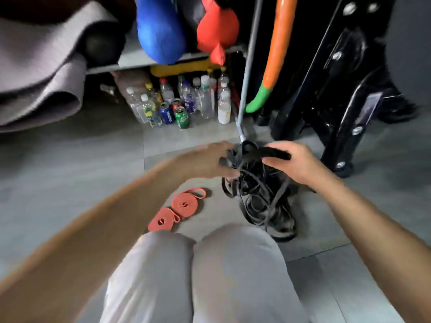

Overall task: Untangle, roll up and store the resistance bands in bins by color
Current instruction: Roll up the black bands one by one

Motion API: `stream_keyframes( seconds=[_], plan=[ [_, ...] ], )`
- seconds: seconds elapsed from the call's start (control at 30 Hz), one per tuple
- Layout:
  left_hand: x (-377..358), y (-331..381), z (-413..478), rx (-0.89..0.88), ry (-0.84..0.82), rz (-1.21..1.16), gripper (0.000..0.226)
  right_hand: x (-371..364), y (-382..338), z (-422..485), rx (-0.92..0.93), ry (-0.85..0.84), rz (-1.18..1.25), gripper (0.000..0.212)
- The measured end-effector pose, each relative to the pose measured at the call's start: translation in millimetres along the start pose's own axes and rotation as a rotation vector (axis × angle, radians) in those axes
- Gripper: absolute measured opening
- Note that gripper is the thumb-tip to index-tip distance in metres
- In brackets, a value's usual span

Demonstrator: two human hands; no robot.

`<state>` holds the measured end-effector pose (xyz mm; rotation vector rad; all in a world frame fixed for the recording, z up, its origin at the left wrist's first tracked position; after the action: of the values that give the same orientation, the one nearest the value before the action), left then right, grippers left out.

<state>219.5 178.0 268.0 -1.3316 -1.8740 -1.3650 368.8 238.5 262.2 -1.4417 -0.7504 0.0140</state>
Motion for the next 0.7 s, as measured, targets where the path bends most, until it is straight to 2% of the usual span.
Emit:
stream_keyframes(
  seconds=[0.07, 0.13, 0.23, 0.3, 0.4, 0.57, 0.7],
  plan=[
    [16.9, 46.5, -12.7, -0.086, 0.127, 0.022, 0.056, 7.5, -42.3, -14.8, 0.071, -0.026, 0.032, 0.031],
    [33.5, 68.2, -24.2, -0.098, 0.274, -0.001, 0.029, 20.2, -72.5, -29.7, 0.125, 0.021, 0.091, 0.029],
    [54.0, 80.8, -51.7, -0.090, 0.353, -0.256, 0.012, 43.4, -94.2, -54.1, 0.126, 0.132, 0.368, 0.042],
    [70.0, 96.8, -75.9, -0.170, 0.404, -0.319, 0.006, 37.2, -104.3, -65.8, 0.101, 0.049, 0.501, 0.049],
    [84.4, 107.4, -108.8, -0.233, 0.466, -0.503, 0.013, 5.7, -104.5, -76.1, 0.043, -0.102, 0.445, 0.044],
    [98.5, 96.4, -147.0, -0.281, 0.525, -0.798, 0.009, -23.8, -70.2, -83.0, -0.037, -0.033, 0.346, 0.020],
    [113.9, 78.7, -169.0, -0.292, 0.647, -0.933, 0.012, -43.5, -26.3, -92.6, -0.116, -0.089, 0.077, 0.012]
  ],
)
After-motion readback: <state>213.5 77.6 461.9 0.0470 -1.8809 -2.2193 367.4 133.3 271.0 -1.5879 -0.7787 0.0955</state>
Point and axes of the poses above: each hand's wrist, its own z-axis towards the middle knuckle, its own x-axis out of the back of the hand, y = z × x, the point moved 9 cm from there along z, towards the middle knuckle, and after that the axes turned 14 degrees about z, right-handed, at the moved point
